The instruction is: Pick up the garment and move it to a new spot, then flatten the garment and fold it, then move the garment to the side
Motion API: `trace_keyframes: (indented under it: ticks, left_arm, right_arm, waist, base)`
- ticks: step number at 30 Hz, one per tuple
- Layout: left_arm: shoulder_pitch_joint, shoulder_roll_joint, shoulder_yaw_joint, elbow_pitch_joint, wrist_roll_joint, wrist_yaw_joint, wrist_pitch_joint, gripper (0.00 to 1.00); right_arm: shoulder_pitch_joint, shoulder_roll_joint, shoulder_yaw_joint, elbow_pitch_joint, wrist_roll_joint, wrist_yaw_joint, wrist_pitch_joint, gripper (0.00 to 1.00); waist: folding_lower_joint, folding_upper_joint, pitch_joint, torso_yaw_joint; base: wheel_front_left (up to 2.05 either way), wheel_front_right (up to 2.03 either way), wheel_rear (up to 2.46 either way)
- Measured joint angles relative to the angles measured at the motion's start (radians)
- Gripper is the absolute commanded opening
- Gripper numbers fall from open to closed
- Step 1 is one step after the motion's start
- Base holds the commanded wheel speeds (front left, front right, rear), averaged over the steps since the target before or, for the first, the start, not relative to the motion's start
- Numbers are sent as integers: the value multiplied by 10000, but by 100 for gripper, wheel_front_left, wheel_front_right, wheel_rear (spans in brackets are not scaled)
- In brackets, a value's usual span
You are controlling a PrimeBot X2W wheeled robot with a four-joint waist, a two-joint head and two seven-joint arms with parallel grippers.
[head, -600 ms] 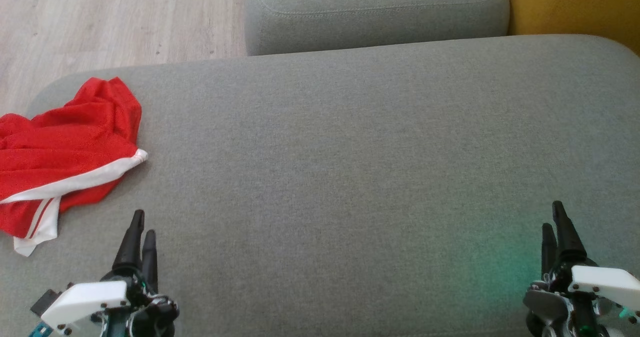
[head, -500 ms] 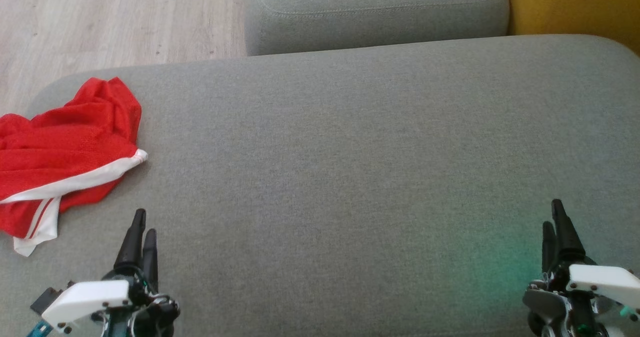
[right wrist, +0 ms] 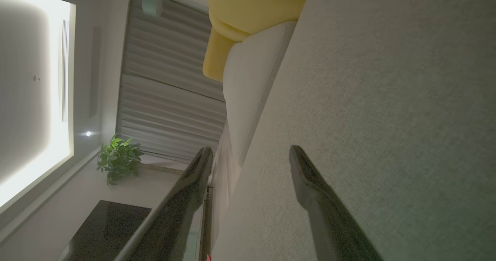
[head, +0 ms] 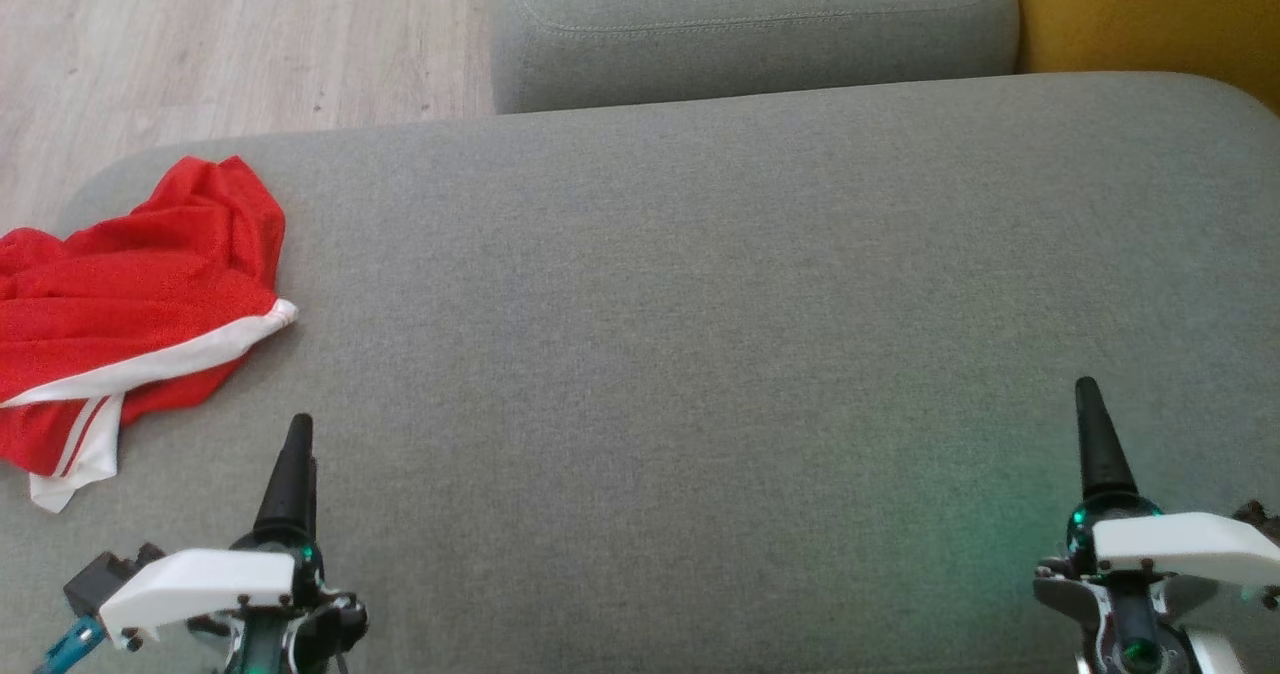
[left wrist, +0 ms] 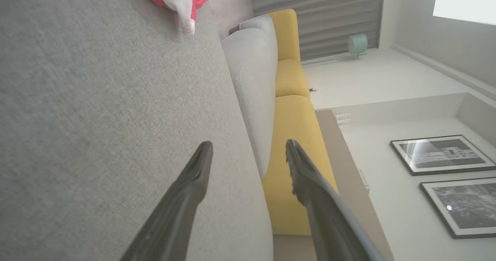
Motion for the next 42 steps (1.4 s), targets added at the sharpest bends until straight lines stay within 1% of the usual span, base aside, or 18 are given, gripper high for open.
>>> trace_keyframes:
  ticks: [7, 8, 10, 13, 14, 24, 34, 42]
  left_arm:
    - [12, 4, -6, -84, 1275, 286, -176, 100]
    - [13, 6, -12, -92, 1615, 345, -253, 100]
    - [26, 12, -23, -104, 1998, 391, -297, 100]
    - [35, 12, -33, -111, 2301, 426, -347, 100]
    - [40, 13, -56, -121, 2640, 510, -435, 100]
    - [236, 15, -100, -151, 3824, 602, -688, 100]
    - [245, 19, -98, -151, 5229, 828, -963, 100]
    - [254, 42, -104, -157, 6381, 909, -1206, 100]
  right_arm:
    - [5, -33, 232, -150, -1275, 0, -186, 100]
    - [6, -48, 268, -215, -1624, 0, -255, 100]
    - [8, -50, 322, -265, -1950, 0, -293, 100]
    - [9, -52, 395, -280, -2278, 0, -372, 100]
    - [12, -52, 470, -314, -2587, 0, -420, 100]
    - [32, -58, 721, -447, -3889, 0, -686, 100]
    - [248, -77, 1011, -552, -5254, 0, -974, 100]
    - [270, -92, 1208, -593, -6297, 0, -1156, 100]
  waist:
    - [0, 0, -5, 43]
    - [0, 0, -11, 54]
    - [0, 0, -18, 63]
    - [0, 0, -28, 72]
    - [0, 0, -40, 76]
    - [0, 0, -69, 53]
    - [0, 0, -83, 58]
    - [0, 0, -108, 87]
  base:
    - [0, 0, 0]
    - [0, 0, 0]
    - [0, 0, 0]
    - [0, 0, 0]
    - [0, 0, 0]
    - [0, 0, 0]
    - [0, 0, 0]
    - [0, 0, 0]
